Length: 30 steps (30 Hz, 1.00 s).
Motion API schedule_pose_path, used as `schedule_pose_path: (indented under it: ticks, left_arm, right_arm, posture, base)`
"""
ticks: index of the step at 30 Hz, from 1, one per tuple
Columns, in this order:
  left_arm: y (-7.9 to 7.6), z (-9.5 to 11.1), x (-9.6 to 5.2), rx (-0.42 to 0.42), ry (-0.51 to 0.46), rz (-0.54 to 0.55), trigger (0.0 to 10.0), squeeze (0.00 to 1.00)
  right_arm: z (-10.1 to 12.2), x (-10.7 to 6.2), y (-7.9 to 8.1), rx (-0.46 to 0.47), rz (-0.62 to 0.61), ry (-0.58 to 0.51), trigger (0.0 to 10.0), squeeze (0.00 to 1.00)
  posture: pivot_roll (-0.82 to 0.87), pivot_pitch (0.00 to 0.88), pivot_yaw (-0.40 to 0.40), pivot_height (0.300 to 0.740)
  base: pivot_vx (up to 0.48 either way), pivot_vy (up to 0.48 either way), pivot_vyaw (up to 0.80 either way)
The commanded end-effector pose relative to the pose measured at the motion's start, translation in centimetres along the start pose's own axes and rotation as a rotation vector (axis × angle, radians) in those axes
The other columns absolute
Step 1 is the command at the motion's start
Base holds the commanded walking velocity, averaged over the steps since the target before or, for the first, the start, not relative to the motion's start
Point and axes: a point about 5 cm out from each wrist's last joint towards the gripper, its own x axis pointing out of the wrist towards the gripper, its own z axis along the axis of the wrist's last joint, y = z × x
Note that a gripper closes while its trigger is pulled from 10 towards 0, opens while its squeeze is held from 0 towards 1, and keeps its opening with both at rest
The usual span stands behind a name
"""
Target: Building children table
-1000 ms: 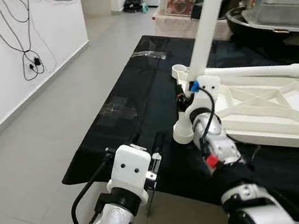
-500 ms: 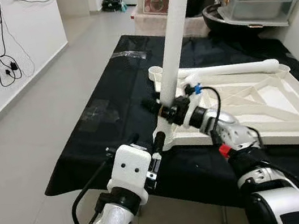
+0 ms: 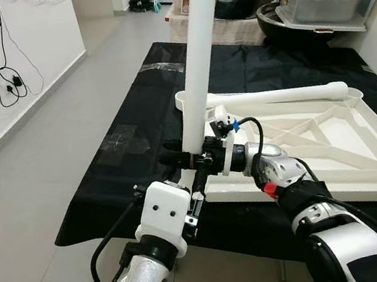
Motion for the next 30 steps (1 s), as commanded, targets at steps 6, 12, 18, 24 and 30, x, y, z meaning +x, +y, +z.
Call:
schedule_pose_path:
  ticks: [6, 12, 18, 24, 30]
  left_arm:
    - [-0.1, -0.1, 0.1, 0.0, 0.007, 0.002, 10.0, 0.0]
    - [-0.2, -0.1, 0.1, -0.001, 0.007, -0.003, 10.0, 0.0]
    - [-0.2, -0.1, 0.1, 0.001, 0.006, -0.005, 10.0, 0.0]
    - [-0.2, -0.1, 0.2, 0.002, 0.006, -0.005, 10.0, 0.0]
    - [-0.2, -0.2, 0.1, 0.002, 0.007, -0.005, 10.0, 0.0]
  right_arm:
    - [-1.1, -1.2, -2.2, -0.011, -0.462, -0.044, 0.0, 0.0]
    - [-2.0, -4.1, -3.9, -0.045, -1.014, -0.037, 0.0, 0.0]
    - [-2.5, -6.9, -3.4, -0.044, -1.516, -0.068, 0.0, 0.0]
    - [-3.0, -5.1, -2.1, 0.043, -1.539, -0.104, 4.4, 0.0]
    - [-1.1, -3.2, -1.9, 0.009, -1.35, -0.202, 10.0, 1.0]
  posture:
    - [0.15, 0.07, -0.123, 0.74]
    - [0.14, 0.071, -0.116, 0.74]
    - [0.14, 0.07, -0.115, 0.74]
    - [0.14, 0.069, -0.116, 0.74]
    - [0.14, 0.068, -0.117, 0.74]
  base:
    - [0.0, 0.0, 0.0]
    - [0.0, 0.0, 0.0]
    - [0.0, 0.0, 0.0]
    - [0.0, 0.0, 0.0]
    - [0.0, 0.0, 0.0]
